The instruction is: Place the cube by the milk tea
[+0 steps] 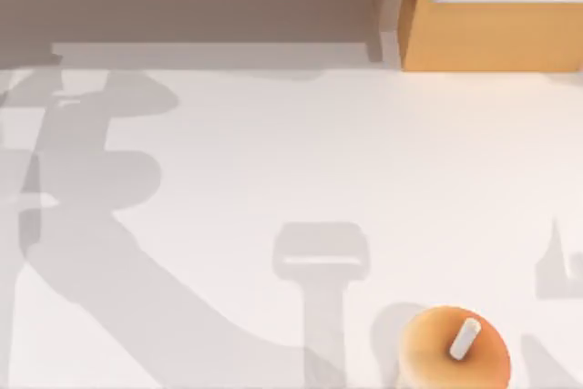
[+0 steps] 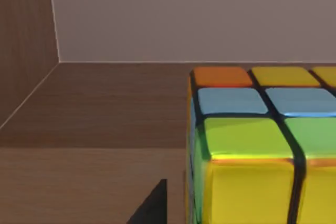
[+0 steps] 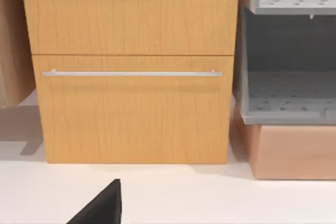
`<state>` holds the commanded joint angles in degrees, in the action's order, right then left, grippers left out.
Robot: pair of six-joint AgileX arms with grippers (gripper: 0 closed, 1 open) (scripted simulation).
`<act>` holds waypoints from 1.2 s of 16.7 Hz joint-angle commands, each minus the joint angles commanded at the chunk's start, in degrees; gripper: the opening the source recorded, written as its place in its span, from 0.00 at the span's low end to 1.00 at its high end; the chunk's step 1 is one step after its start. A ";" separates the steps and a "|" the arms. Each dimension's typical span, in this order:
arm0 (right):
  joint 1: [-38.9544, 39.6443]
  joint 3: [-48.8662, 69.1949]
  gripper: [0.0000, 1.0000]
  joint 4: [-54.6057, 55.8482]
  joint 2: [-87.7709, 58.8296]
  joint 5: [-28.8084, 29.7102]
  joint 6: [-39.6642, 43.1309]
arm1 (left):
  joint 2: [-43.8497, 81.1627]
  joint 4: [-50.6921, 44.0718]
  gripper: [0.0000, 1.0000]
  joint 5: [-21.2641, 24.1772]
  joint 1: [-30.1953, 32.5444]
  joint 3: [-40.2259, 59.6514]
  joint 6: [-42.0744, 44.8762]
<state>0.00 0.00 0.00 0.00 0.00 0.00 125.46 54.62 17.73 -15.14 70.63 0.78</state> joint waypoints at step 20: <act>0.00 0.00 1.00 0.00 0.00 0.00 0.00 | -1.76 2.60 0.00 -2.46 0.97 2.37 -0.51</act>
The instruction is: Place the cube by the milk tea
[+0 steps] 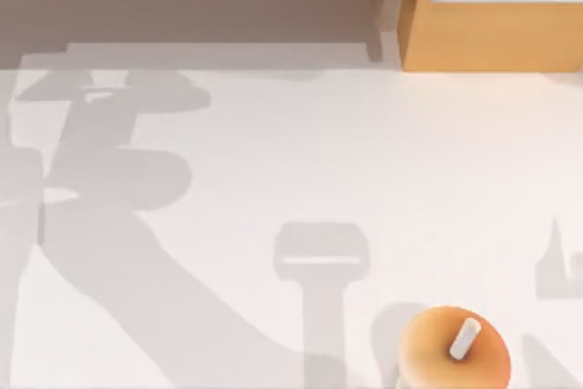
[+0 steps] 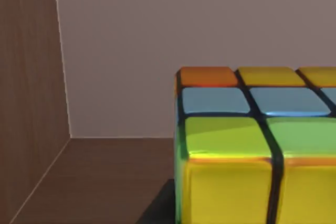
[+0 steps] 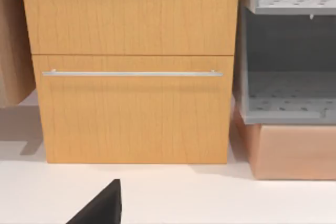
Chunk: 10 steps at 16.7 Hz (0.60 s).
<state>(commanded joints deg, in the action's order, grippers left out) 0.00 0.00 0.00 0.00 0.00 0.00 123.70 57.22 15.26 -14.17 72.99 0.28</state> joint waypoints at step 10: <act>0.00 0.00 1.00 0.00 0.00 0.00 0.00 | 0.25 -4.47 0.00 2.38 -1.14 -1.93 0.62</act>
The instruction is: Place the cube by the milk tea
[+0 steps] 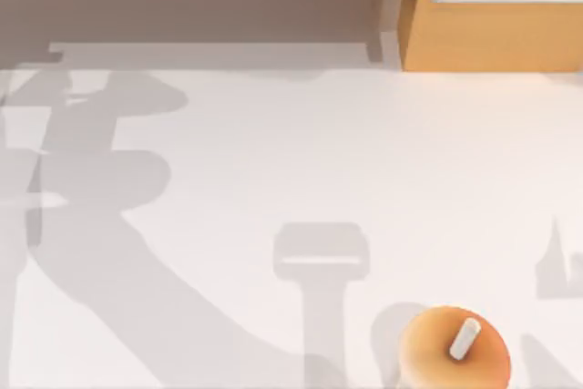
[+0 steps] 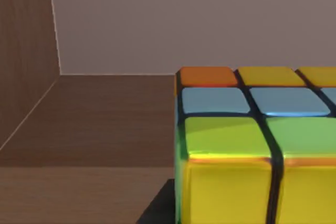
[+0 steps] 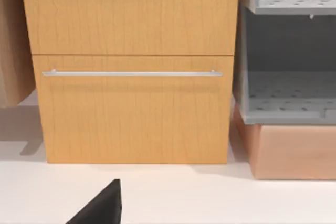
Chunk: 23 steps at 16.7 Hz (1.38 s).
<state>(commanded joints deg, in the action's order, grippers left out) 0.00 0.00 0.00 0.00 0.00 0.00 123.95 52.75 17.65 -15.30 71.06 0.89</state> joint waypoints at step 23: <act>0.00 0.00 1.00 0.00 0.00 0.00 0.00 | -27.87 -69.59 0.00 -12.67 49.15 -5.07 -43.95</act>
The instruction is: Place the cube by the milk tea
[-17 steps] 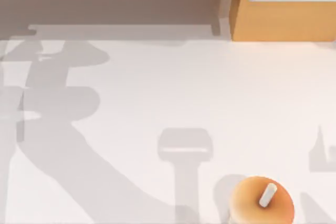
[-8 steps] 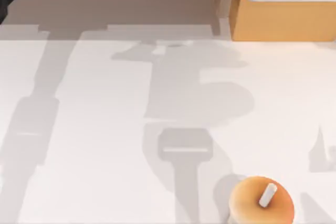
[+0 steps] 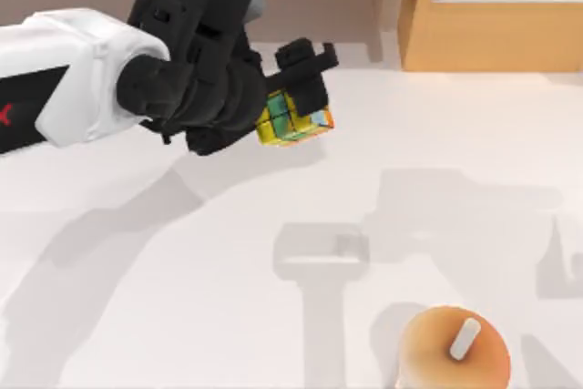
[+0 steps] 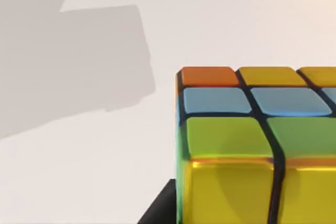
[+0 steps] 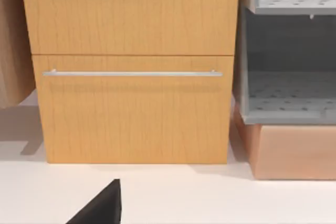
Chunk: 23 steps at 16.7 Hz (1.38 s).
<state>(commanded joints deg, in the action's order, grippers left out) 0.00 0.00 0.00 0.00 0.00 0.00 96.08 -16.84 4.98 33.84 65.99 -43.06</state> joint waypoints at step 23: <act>0.00 0.00 1.00 0.00 0.00 0.00 0.00 | -8.31 -43.53 0.00 -4.47 29.94 -7.86 -11.60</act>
<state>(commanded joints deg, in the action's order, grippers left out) 0.00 0.00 0.00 0.00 0.00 0.00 87.77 -60.37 0.51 63.78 58.13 -54.66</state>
